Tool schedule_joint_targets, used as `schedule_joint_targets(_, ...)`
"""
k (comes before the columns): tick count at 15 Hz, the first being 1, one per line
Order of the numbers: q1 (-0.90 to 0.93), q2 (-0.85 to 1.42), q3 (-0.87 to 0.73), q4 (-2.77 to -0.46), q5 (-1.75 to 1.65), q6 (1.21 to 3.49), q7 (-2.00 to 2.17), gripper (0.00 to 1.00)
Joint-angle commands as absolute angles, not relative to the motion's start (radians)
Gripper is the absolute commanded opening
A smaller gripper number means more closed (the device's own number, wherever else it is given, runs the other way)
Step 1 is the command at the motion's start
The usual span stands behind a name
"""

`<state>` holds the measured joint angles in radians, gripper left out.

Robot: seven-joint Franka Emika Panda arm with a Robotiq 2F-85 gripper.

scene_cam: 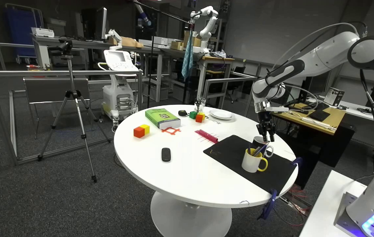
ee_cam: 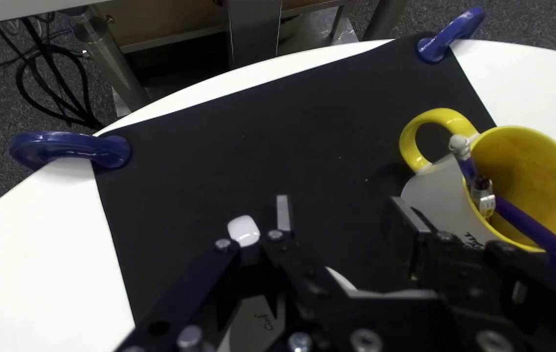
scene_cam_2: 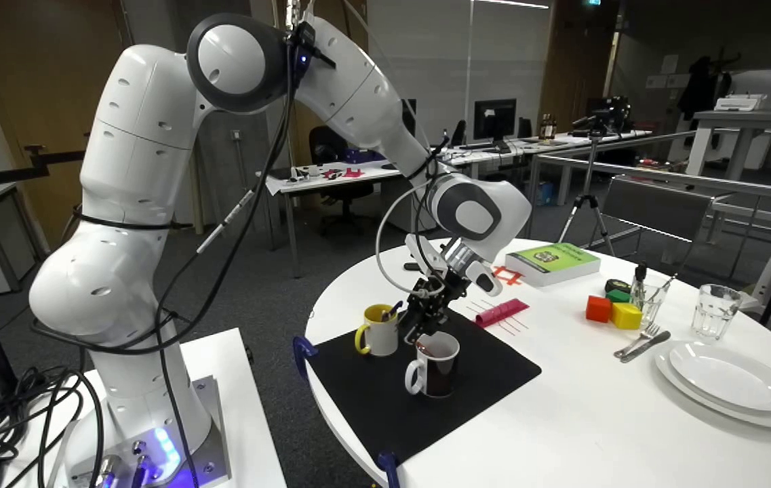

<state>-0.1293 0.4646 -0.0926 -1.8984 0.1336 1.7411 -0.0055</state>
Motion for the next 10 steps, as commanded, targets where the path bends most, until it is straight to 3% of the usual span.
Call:
schedule_joint_targets(1,-0.136,0.484,-0.09,-1.858,0.152,1.693,0.017,0.51)
schedule_joint_targets(5,-0.141,0.485,-0.091,-1.862,0.149,1.699,0.005,0.53)
schedule_joint_targets(9,-0.147,0.494,-0.095,-1.858,0.143,1.703,-0.006,0.68)
schedule_joint_targets(10,-0.148,0.497,-0.096,-1.857,0.144,1.704,-0.007,0.63)
